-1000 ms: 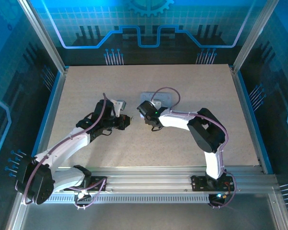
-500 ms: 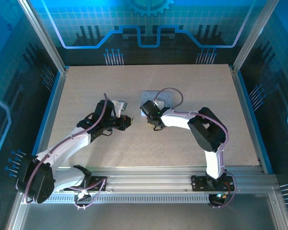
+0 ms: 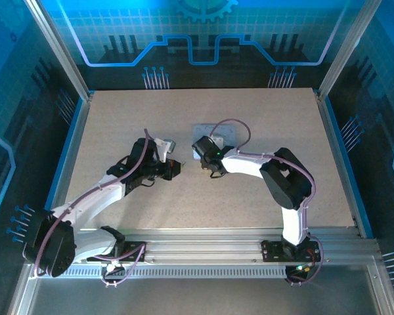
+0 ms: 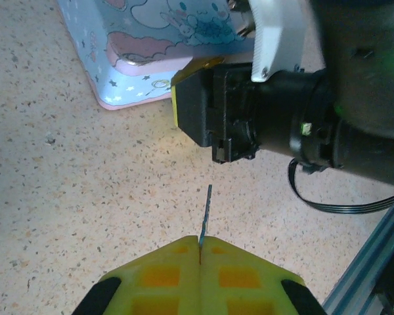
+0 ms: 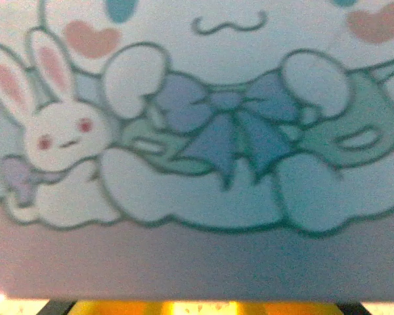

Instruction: Unlock a padlock with a key

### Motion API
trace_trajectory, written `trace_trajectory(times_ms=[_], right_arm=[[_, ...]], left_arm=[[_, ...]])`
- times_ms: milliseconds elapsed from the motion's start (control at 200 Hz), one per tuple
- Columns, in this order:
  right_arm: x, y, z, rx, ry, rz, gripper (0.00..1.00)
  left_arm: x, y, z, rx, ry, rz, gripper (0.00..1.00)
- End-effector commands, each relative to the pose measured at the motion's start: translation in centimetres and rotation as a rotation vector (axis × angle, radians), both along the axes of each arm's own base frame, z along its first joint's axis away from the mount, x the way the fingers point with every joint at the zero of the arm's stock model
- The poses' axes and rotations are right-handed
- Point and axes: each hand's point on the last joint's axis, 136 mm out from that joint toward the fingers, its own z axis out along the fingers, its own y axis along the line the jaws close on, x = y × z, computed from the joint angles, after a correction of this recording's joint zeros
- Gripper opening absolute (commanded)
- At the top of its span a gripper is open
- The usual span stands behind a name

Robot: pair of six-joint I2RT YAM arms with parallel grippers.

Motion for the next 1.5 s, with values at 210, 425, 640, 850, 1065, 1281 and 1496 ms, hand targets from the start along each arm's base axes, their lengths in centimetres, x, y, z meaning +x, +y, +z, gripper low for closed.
trace_trajectory(times_ms=[210,425,640,850,1065,1281,1496], right_arm=[[-1.5,2.4,3.9,0.186,0.138,0.153,0.03],[-2.2,3.7,5.4,0.318,0.216,0.211,0.01],[-2.4,4.3,7.0,0.419,0.251,0.256,0.0],[-2.4,4.4,8.1,0.535,0.302,0.248,0.0],[-2.2,4.7,9.0,0.643,0.339,0.222,0.0],[-1.9,4.7,9.6,0.748,0.386,0.212,0.0],[-1.9,4.6,9.9,0.799,0.414,0.216,0.0]], left_arm=[[-0.7,-2.1,0.3,-0.136,-0.118,-0.138,0.0],[-0.7,-2.6,-0.4,-0.178,-0.166,-0.156,0.0],[0.0,-2.8,-1.4,-0.187,-0.186,-0.144,0.0],[1.0,-2.7,-2.4,-0.187,-0.196,-0.102,0.0],[2.3,-3.1,-3.2,-0.194,-0.222,-0.059,0.0],[2.9,-4.3,-3.8,-0.205,-0.255,-0.071,0.0],[3.1,-4.5,-4.8,-0.183,-0.284,-0.096,0.0]])
